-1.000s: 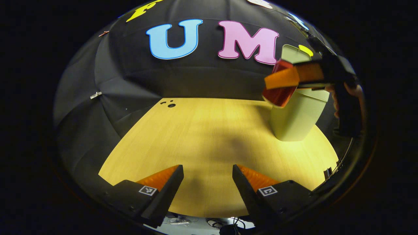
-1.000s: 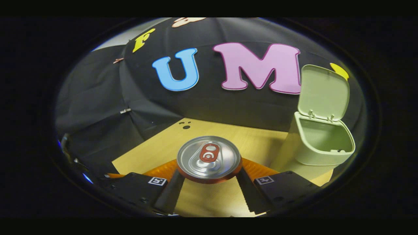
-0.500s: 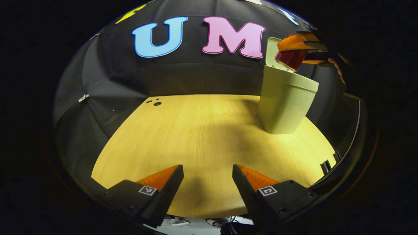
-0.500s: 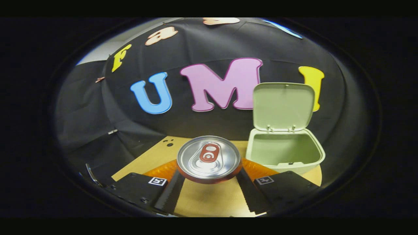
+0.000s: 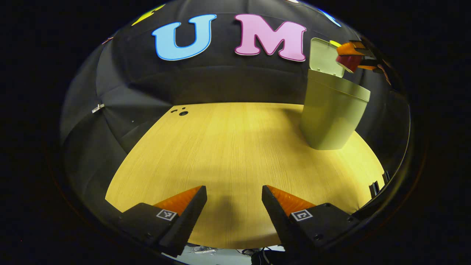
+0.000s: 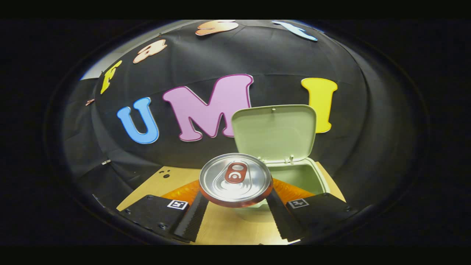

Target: Press the lid of the desktop garbage bin to open it, pick up the crumpled paper on the desktop and throw it into the bin, then pick up the pop can on the desktop and drop it into the bin, and finally close the garbage bin lid.

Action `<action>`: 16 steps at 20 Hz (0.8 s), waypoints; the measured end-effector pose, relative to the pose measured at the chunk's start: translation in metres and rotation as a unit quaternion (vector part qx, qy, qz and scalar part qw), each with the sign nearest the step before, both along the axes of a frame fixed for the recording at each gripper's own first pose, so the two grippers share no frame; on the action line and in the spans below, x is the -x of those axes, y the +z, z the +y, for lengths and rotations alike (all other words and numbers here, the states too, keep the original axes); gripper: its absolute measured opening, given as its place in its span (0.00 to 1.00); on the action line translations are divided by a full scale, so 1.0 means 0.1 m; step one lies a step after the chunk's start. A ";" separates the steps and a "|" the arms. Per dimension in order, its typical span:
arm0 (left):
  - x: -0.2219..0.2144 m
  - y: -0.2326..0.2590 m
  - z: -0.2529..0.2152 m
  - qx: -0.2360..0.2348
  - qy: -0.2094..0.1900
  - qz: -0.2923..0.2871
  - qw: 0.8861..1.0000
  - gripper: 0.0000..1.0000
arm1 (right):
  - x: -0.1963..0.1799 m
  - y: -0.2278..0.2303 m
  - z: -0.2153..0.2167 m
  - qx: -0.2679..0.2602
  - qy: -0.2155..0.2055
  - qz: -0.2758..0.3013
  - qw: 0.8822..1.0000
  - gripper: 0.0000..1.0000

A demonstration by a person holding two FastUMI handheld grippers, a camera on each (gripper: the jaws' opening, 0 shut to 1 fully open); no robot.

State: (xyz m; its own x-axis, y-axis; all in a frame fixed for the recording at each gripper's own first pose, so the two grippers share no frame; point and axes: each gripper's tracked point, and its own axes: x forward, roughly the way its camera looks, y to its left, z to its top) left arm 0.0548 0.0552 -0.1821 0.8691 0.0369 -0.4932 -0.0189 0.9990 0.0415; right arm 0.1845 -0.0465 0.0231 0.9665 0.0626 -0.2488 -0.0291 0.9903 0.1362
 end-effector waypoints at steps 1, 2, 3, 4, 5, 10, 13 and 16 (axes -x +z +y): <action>-0.01 -0.01 0.04 0.002 0.010 0.001 1.000 0.97 | -0.05 -0.01 -0.06 0.001 -0.005 0.001 1.000 0.83; -0.03 -0.01 0.08 0.004 0.020 0.004 1.000 0.97 | -0.09 -0.01 -0.13 0.002 -0.009 0.001 1.000 0.83; -0.03 -0.02 0.10 0.008 0.028 0.006 1.000 0.97 | -0.14 0.00 -0.18 0.002 -0.014 0.001 1.000 0.83; -0.04 -0.03 0.12 0.012 0.035 0.009 0.999 0.97 | -0.19 0.00 -0.24 0.004 -0.018 0.000 1.000 0.82; -0.05 -0.03 0.14 0.016 0.042 0.010 0.999 0.97 | -0.25 -0.02 -0.28 0.005 -0.023 0.003 1.000 0.83; -0.06 -0.10 0.27 0.012 0.068 0.020 0.997 0.97 | -0.42 -0.19 -0.45 0.012 -0.036 0.022 0.999 0.83; -0.03 -0.16 0.29 0.013 0.072 0.028 0.997 0.97 | -0.49 -0.25 -0.48 0.026 -0.038 0.024 0.999 0.83; -0.01 -0.26 0.34 0.006 0.074 0.037 0.997 0.97 | -0.52 -0.31 -0.46 0.034 -0.038 0.029 0.998 0.83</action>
